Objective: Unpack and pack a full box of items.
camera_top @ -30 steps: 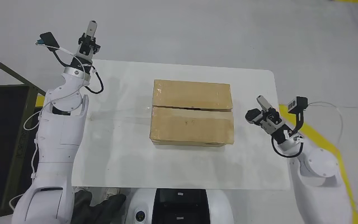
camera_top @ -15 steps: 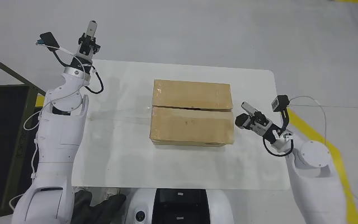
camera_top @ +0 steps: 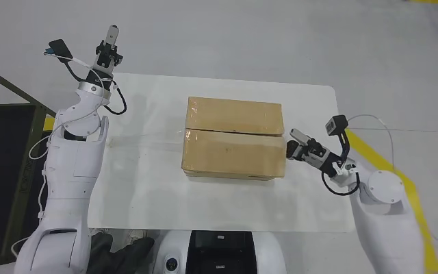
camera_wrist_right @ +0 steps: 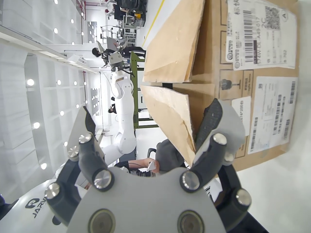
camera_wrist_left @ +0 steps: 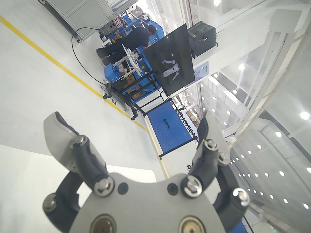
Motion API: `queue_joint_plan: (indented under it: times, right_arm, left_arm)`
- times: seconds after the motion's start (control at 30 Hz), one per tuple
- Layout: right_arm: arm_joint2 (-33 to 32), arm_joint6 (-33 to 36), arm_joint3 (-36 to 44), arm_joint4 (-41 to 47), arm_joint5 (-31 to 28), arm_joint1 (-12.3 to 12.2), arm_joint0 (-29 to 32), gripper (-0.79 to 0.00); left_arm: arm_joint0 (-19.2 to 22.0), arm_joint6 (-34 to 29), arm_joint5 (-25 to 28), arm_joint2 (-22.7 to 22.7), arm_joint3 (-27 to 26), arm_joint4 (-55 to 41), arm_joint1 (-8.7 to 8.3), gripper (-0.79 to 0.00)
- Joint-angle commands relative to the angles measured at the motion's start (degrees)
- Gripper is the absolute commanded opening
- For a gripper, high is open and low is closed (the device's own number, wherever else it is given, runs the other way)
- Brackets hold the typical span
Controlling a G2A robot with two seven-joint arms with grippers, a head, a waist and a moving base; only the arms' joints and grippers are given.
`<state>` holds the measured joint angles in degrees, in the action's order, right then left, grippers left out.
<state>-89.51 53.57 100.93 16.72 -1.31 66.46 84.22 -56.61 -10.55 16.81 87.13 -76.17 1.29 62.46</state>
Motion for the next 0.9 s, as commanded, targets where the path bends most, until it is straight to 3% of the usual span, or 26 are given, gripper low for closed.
queue_joint_plan:
  times: [0.0,0.5,0.87]
  right_arm:
    - [-0.5,0.9,0.4,1.0,-0.5,-0.1,0.4,0.0]
    - [-2.5,8.6,1.7,6.7,-4.2,-1.2,1.8,0.0]
    - [-6.6,13.6,6.4,10.5,-8.0,-2.1,7.4,0.0]
  left_arm:
    - [0.0,0.0,0.0,0.0,0.0,0.0,0.0,0.0]
    - [0.0,0.0,0.0,0.0,0.0,0.0,0.0,0.0]
    - [0.0,0.0,0.0,0.0,0.0,0.0,0.0,0.0]
